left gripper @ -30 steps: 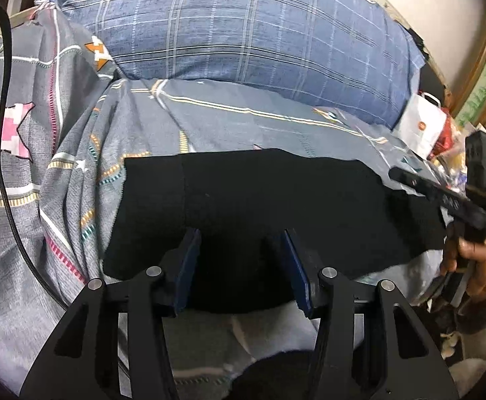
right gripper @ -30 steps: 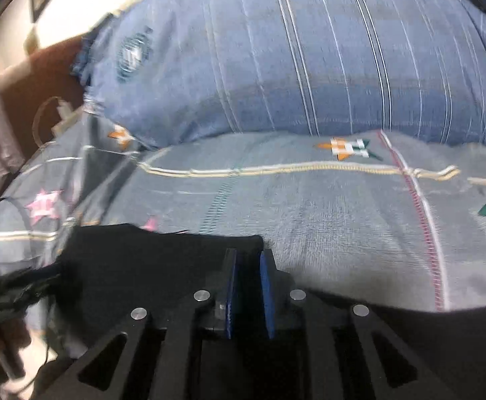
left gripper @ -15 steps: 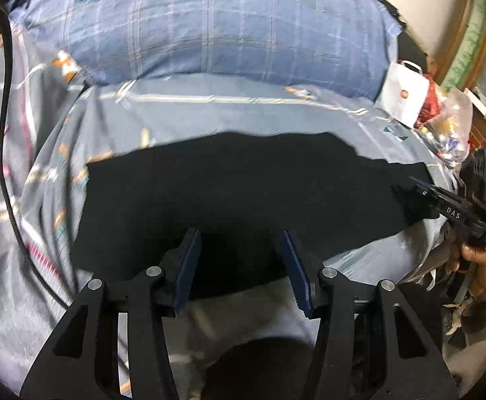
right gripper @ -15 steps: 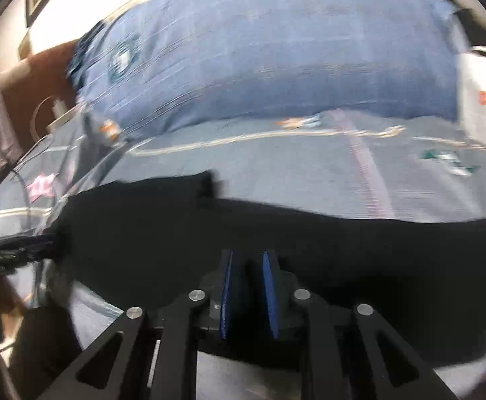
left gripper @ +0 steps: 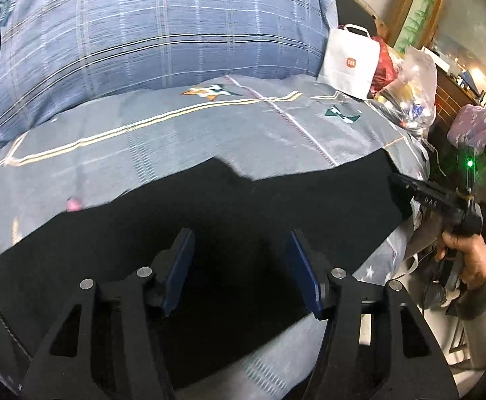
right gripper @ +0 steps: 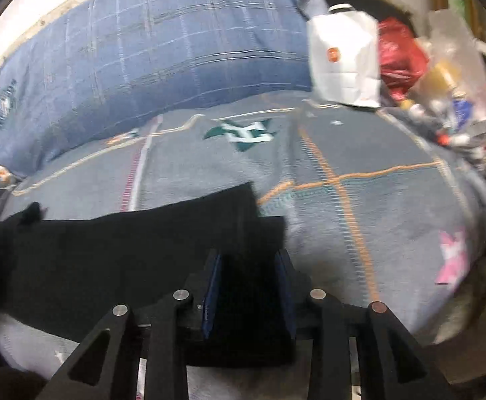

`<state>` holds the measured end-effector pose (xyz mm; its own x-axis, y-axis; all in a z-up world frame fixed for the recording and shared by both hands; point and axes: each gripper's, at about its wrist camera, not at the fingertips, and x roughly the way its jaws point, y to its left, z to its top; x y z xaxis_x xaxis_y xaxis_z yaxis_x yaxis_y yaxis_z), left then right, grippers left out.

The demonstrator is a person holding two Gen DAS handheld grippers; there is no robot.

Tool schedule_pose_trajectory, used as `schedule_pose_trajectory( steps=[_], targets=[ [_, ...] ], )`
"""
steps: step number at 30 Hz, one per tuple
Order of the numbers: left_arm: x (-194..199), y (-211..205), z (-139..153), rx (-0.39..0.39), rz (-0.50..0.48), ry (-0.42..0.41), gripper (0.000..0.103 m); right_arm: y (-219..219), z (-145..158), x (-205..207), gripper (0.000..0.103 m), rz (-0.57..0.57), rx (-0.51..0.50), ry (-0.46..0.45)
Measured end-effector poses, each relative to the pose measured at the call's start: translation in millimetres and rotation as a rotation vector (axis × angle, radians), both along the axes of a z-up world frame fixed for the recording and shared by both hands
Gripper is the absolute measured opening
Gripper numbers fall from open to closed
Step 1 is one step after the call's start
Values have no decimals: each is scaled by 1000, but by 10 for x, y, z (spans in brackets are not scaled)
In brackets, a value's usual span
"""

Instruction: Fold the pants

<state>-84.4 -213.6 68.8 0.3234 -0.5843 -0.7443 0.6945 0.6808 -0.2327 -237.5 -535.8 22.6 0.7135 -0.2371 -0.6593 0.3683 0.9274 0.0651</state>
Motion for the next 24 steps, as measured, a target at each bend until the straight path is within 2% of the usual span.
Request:
schedule_pose_trajectory(
  steps=[2, 3, 9, 15, 20, 24],
  targets=[
    [47, -137, -23, 3, -11, 16, 58, 45, -23, 34, 7, 19, -27, 25],
    [70, -212, -34, 10, -15, 16, 58, 53, -3, 33, 6, 28, -25, 25],
    [120, -530, -123, 45, -24, -13, 58, 41, 240, -359, 5, 9, -25, -31],
    [156, -608, -195, 47, 9, -31, 59, -88, -143, -125, 5, -41, 15, 21],
    [118, -529, -104, 35, 16, -46, 59, -138, -27, -198, 5, -71, 31, -39],
    [101, -521, -66, 29, 25, -44, 59, -215, -36, -261, 5, -103, 87, -17]
  ],
)
